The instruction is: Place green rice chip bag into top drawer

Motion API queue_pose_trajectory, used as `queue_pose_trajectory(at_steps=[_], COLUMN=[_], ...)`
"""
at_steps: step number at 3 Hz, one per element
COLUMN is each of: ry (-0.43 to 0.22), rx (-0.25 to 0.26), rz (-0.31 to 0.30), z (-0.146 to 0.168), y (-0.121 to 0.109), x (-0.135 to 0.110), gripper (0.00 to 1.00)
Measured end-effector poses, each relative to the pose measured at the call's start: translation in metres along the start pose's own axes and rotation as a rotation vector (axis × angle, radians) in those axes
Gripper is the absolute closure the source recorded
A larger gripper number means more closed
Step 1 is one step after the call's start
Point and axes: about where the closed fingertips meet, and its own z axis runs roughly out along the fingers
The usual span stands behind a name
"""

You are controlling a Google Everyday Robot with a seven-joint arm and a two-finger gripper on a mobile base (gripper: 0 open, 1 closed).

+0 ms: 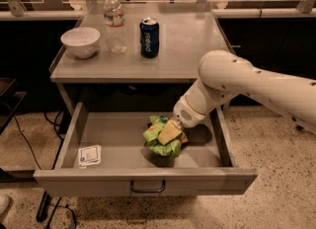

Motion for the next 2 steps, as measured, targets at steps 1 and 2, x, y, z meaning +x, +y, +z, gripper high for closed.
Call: queue_pose_trajectory(at_steps=[1,2], ry=[0.001,0.021], rx=[-0.015,-0.055], rz=[-0.004,-0.017], z=[0.011,0.026], y=[0.001,0.009], x=[-0.004,-0.005], gripper=[1.00,1.00])
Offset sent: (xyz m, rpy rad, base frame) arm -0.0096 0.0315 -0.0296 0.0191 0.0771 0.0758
